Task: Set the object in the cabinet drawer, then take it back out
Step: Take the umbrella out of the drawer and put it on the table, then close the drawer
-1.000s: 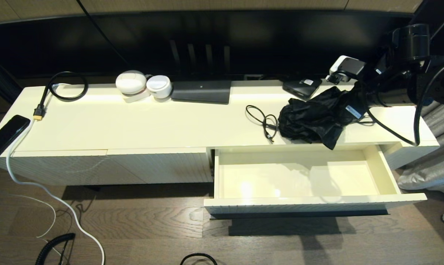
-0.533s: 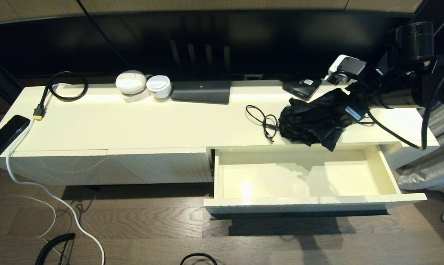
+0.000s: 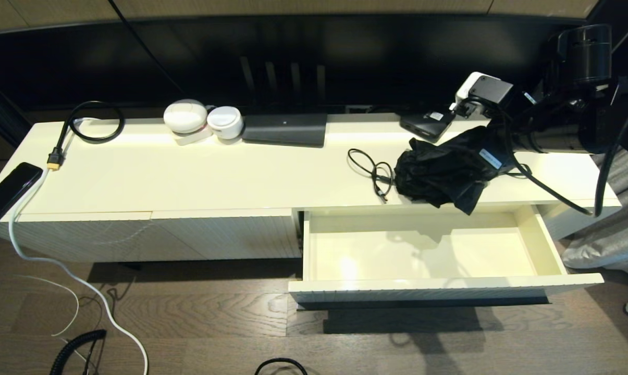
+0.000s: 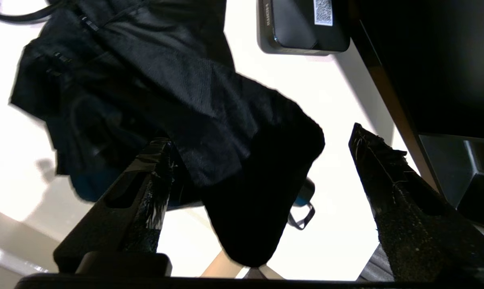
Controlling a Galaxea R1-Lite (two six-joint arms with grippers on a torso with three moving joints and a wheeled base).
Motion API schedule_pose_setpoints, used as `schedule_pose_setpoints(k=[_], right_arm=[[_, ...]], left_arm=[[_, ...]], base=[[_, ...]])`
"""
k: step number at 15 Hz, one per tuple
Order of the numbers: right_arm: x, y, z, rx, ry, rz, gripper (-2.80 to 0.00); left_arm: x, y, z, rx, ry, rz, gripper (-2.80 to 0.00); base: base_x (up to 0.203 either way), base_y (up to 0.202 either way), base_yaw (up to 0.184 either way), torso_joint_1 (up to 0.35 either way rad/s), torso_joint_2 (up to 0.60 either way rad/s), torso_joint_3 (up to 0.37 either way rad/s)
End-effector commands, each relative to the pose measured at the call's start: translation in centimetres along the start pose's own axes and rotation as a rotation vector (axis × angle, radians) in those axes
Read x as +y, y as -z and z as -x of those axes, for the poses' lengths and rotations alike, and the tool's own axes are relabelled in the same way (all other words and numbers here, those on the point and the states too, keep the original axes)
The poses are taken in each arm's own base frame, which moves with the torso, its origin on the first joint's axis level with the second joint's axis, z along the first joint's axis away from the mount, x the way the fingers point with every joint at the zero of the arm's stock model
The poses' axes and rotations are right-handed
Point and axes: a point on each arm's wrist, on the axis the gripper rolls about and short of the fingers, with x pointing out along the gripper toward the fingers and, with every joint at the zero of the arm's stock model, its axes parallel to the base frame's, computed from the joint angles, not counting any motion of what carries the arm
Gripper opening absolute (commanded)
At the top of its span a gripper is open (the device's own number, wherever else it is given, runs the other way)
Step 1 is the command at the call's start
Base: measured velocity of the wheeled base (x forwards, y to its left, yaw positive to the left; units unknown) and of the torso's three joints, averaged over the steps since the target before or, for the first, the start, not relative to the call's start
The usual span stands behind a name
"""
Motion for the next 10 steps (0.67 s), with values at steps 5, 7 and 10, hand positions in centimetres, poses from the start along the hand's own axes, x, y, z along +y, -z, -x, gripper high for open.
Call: schedule_pose_setpoints(k=[5,7,10], right_arm=[[1.8,1.8,8.6,-0.016,-0.074,0.088,0.0],[3.0,2.6,11.3,-0.014,-0.125,0.115,0.0],[5.7,4.5,13.6,0.003,-0.217,0.152,-2.8]], left_arm=[[0.0,0.0,0.0,0.001,0.0,0.0,-2.8],[0.0,0.0,0.0,0.0,0.0,0.0,-2.8],[0.0,0.0,0.0,0.0,0.0,0.0,-2.8]], base=[[0.0,0.0,0.0,0.0,0.0,0.0],[0.0,0.0,0.0,0.0,0.0,0.0],[0.0,0.0,0.0,0.0,0.0,0.0]])
